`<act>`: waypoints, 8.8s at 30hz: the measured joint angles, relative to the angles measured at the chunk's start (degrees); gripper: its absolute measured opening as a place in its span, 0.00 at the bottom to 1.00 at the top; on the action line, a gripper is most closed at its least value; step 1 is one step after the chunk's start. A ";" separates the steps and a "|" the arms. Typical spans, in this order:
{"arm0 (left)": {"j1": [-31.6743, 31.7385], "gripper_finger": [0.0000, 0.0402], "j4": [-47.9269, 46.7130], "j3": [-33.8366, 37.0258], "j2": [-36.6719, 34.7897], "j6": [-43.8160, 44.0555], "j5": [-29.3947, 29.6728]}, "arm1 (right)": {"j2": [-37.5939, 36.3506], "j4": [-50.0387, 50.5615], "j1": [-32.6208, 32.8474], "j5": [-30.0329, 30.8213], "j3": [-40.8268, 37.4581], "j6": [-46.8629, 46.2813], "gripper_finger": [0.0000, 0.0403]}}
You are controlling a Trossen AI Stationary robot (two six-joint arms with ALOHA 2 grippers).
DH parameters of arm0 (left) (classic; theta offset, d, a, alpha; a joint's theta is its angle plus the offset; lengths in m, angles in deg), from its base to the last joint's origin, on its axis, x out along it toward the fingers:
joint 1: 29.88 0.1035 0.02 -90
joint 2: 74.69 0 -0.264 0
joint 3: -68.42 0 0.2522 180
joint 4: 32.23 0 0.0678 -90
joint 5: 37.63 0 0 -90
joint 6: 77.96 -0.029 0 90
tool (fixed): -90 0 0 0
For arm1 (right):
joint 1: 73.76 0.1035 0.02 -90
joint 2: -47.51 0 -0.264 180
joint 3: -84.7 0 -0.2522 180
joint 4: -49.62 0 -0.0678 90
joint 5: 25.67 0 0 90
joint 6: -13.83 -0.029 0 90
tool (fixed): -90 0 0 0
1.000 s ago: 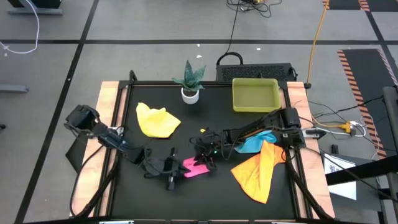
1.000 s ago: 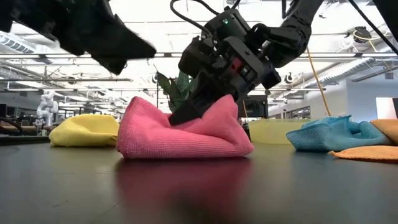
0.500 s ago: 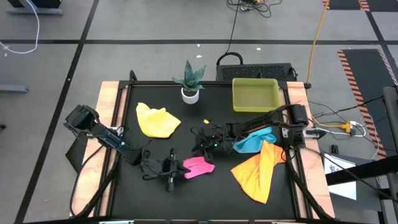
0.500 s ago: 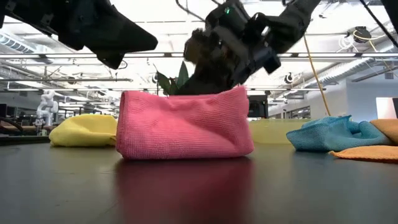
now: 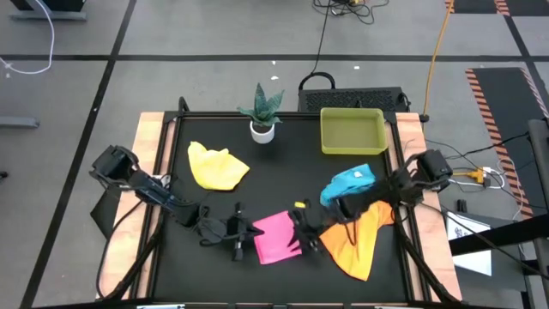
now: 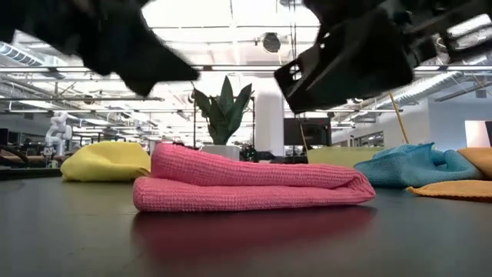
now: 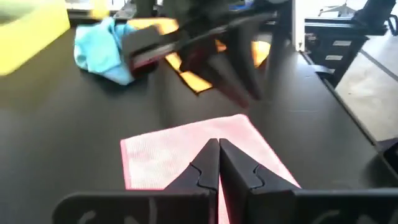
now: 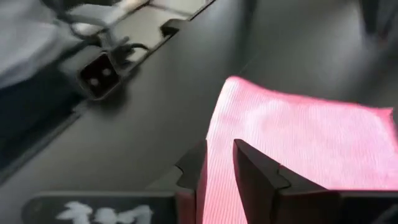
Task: Fold microfiber towels
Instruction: Fold the pink microfiber cloth, then put the folded pink microfiber cloth into the yellow bin
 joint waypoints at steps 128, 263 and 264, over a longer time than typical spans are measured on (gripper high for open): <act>5.26 0.02 -3.35 -0.20 11.50 4.96 -5.78 | 9.72 16.03 -15.54 -11.25 10.28 -22.96 0.03; 1.59 0.02 -5.93 -6.12 4.38 -13.96 -8.73 | -3.57 -11.77 2.52 20.97 -8.50 -18.93 0.08; 2.52 0.02 -6.13 -6.12 4.59 -13.38 -8.59 | -3.48 -11.72 2.52 19.91 -8.05 -17.82 0.11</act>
